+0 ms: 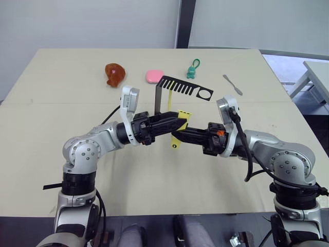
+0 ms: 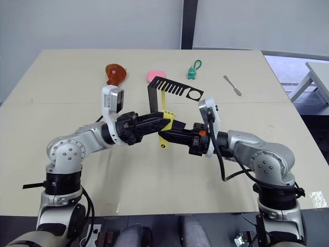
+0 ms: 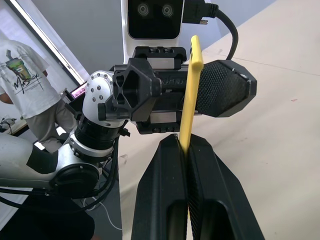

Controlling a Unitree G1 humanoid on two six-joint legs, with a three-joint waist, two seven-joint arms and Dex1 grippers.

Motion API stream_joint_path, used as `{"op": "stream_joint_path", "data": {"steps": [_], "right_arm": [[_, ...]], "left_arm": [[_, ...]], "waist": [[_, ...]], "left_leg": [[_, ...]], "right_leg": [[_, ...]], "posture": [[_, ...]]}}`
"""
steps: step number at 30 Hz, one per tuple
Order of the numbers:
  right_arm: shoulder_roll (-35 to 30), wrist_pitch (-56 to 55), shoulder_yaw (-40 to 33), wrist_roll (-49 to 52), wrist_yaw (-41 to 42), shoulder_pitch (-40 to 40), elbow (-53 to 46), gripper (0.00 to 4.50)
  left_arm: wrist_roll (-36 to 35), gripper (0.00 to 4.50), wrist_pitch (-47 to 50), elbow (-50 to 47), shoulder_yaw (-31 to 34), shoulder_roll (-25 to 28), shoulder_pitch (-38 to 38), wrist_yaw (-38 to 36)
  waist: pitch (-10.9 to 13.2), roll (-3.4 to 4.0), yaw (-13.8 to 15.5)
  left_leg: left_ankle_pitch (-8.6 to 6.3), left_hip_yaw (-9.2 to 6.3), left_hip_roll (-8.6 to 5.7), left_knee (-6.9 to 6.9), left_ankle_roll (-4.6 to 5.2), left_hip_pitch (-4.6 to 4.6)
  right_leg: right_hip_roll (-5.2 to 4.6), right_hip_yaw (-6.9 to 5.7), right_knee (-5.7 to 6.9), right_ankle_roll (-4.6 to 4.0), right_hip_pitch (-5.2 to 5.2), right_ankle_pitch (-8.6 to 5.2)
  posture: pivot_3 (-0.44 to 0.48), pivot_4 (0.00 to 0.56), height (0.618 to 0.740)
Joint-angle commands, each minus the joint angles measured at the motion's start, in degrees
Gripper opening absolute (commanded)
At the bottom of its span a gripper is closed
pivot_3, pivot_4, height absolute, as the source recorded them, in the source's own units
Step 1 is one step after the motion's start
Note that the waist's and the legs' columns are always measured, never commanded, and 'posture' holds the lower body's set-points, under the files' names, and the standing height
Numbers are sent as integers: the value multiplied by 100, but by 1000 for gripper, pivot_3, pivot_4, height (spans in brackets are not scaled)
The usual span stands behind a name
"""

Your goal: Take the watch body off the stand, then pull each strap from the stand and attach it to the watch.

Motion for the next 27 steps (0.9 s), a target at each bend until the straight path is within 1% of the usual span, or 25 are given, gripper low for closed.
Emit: {"op": "stream_joint_path", "data": {"steps": [1, 6, 9, 12, 13, 27], "right_arm": [[19, -20, -148, 208, -90, -76, 16, 0], [-21, -30, -136, 259, -96, -57, 6, 0], [-24, -39, -133, 272, -108, -37, 1, 0], [-22, -44, -130, 283, -117, -24, -10, 0], [-21, -45, -130, 289, -121, -27, -8, 0], [-31, -47, -154, 367, -191, -32, 15, 0]], "left_arm": [[-113, 2098, -56, -163, 1, 17, -122, -18], [-88, 2098, -76, -79, 20, 35, -167, -22], [-181, 2098, -68, -9, 118, -55, -213, 87], [-206, 1230, -50, -16, 126, -67, -216, 96], [-173, 774, -38, -16, 94, -39, -221, 84], [-139, 774, -18, -14, 3, 21, -146, 6]], "waist": [[0, 0, 0], [0, 0, 0], [0, 0, 2], [0, 0, 0], [0, 0, -3], [0, 0, -2]], "left_leg": [[0, 0, 0, 0, 0, 0], [0, 0, 0, 0, 0, 0], [0, 0, 0, 0, 0, 0], [0, 0, 0, 0, 0, -1], [0, 0, 0, -2, 0, 0], [0, 0, 0, -3, -1, 0]], "right_leg": [[0, 0, 0, 0, 0, 0], [0, 0, 0, 0, 0, 0], [0, 0, -1, 0, 0, 0], [0, 0, -2, 0, 0, 0], [0, 1, -2, 0, 0, 0], [0, 1, -3, 0, 0, 0]], "posture": [[0, 150, 740], [0, 150, 740], [0, 150, 740], [0, 150, 740], [0, 150, 740], [0, 150, 740]]}}
